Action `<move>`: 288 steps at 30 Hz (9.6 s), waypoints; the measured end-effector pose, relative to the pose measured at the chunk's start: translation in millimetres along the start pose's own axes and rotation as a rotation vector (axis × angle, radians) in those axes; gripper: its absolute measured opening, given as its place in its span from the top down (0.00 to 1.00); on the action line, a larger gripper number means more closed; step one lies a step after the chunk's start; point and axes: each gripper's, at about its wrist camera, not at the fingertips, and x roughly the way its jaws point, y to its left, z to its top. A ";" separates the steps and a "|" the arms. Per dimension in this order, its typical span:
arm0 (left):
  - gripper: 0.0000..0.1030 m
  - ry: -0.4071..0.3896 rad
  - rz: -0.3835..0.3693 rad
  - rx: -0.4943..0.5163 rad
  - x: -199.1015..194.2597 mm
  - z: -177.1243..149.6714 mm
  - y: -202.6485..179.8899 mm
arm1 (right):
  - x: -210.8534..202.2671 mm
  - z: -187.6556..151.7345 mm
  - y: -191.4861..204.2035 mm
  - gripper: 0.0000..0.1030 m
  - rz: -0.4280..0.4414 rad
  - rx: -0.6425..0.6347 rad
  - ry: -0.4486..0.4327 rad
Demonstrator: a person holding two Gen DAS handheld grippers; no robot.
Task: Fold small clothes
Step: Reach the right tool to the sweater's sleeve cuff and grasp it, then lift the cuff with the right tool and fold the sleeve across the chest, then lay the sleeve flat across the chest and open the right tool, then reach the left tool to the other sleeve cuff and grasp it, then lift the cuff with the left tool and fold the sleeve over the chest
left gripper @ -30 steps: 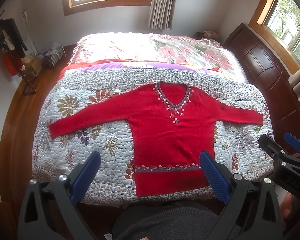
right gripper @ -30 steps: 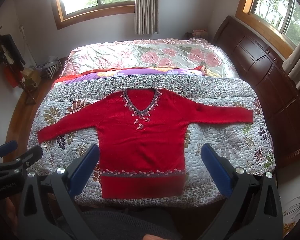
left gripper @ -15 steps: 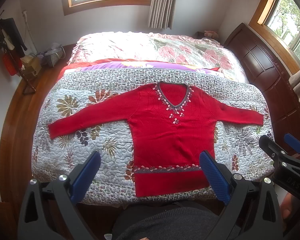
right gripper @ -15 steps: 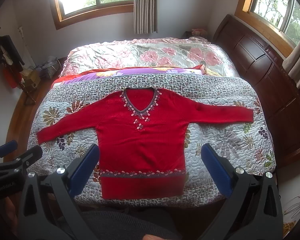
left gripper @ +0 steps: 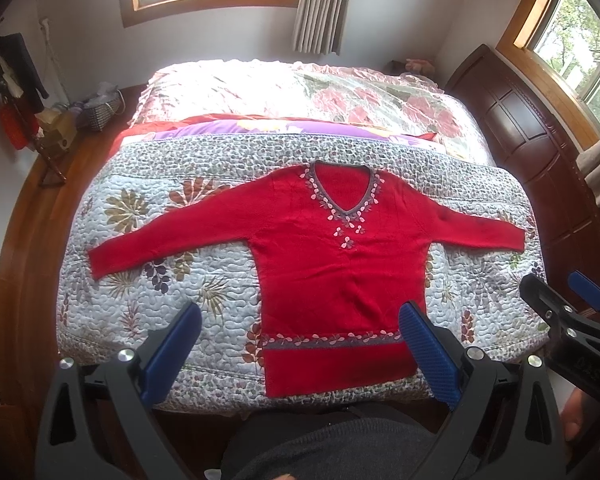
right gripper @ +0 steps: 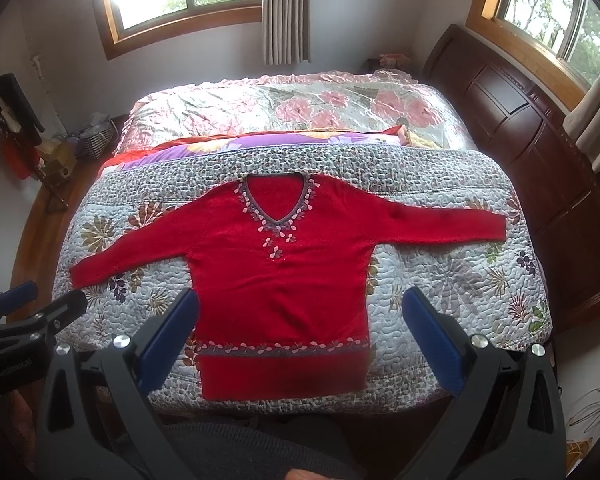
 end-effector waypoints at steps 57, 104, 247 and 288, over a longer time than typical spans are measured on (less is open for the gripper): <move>0.04 0.275 -0.094 -0.260 254.9 7.2 -93.4 | 415.4 19.4 -609.0 0.95 0.191 1.074 -0.012; 0.04 0.162 -0.252 -0.312 255.2 44.6 94.6 | 366.7 146.4 -137.4 0.95 0.197 0.213 -0.018; 0.16 -0.112 -0.103 -1.332 350.1 -107.7 575.7 | 313.7 -45.8 80.0 0.43 0.343 -0.047 0.453; 0.94 -0.240 -0.374 -0.214 260.3 196.4 147.3 | 317.6 2.6 -73.8 0.41 0.310 0.244 0.292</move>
